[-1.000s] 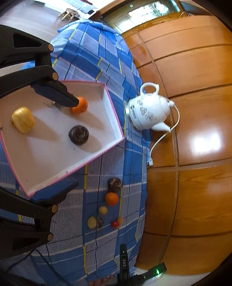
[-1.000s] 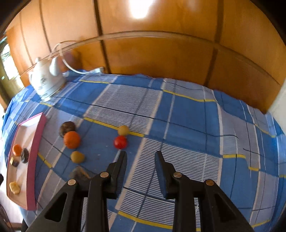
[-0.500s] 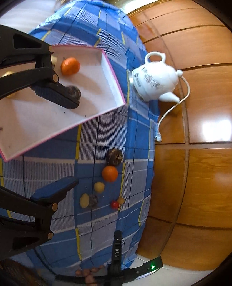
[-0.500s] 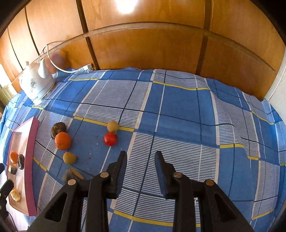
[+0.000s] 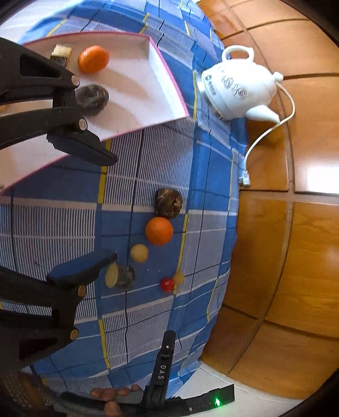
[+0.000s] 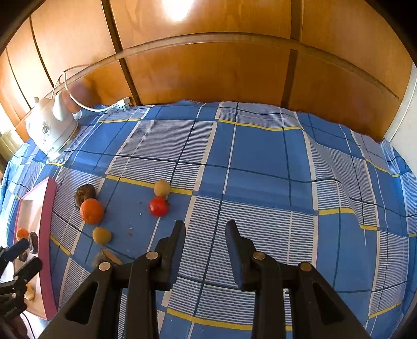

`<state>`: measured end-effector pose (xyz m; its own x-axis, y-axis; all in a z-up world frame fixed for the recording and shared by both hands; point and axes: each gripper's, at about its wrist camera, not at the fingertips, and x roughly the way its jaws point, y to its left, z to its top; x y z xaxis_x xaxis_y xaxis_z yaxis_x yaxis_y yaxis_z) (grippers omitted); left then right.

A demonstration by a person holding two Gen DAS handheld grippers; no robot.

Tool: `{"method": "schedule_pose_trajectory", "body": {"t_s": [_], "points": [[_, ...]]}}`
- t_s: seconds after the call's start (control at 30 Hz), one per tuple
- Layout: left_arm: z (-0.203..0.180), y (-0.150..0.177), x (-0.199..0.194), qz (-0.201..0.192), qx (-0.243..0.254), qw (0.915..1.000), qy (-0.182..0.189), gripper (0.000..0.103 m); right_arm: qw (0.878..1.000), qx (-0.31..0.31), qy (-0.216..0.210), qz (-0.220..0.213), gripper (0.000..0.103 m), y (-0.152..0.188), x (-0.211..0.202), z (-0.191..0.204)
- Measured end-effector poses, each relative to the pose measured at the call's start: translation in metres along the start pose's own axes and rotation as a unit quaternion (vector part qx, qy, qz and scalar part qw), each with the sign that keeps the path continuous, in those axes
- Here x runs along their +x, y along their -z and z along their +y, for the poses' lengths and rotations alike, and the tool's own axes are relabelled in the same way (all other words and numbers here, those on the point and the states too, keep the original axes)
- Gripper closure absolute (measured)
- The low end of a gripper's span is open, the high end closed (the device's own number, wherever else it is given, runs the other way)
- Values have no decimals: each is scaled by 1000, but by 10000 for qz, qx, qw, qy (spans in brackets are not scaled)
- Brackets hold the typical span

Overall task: Organize fruits
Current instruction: 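Move the left tool toward the loose fruits beside the tray, then grasp the dark cylindrical piece with the left gripper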

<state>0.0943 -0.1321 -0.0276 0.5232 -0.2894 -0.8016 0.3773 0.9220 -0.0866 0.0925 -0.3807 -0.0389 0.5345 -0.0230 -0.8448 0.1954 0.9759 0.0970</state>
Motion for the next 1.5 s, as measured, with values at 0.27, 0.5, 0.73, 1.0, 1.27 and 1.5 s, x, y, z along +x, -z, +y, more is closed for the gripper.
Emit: {"method": "schedule_pose_trajectory", "body": {"t_s": [0.27, 0.5, 0.73, 1.0, 1.27, 1.5], "points": [[-28, -5, 16, 199, 148, 9983, 520, 39, 10000, 21, -72, 2, 71, -2, 0, 0], [-53, -7, 39, 420, 345, 9960, 706, 38, 9999, 63, -113, -22, 71, -3, -3, -1], [-68, -6, 60, 593, 407, 9944, 776, 39, 9998, 139, -141, -38, 70, -3, -4, -3], [-75, -4, 86, 799, 391, 9923, 866, 66, 9997, 140, -179, 10, 70, -3, -1, -1], [-65, 20, 60, 606, 410, 9922, 1008, 66, 9974, 84, -697, 165, 70, 1, 10, 7], [-56, 38, 51, 512, 476, 9929, 960, 66, 9957, -170, -830, 375, 65, 3, 28, 25]]}}
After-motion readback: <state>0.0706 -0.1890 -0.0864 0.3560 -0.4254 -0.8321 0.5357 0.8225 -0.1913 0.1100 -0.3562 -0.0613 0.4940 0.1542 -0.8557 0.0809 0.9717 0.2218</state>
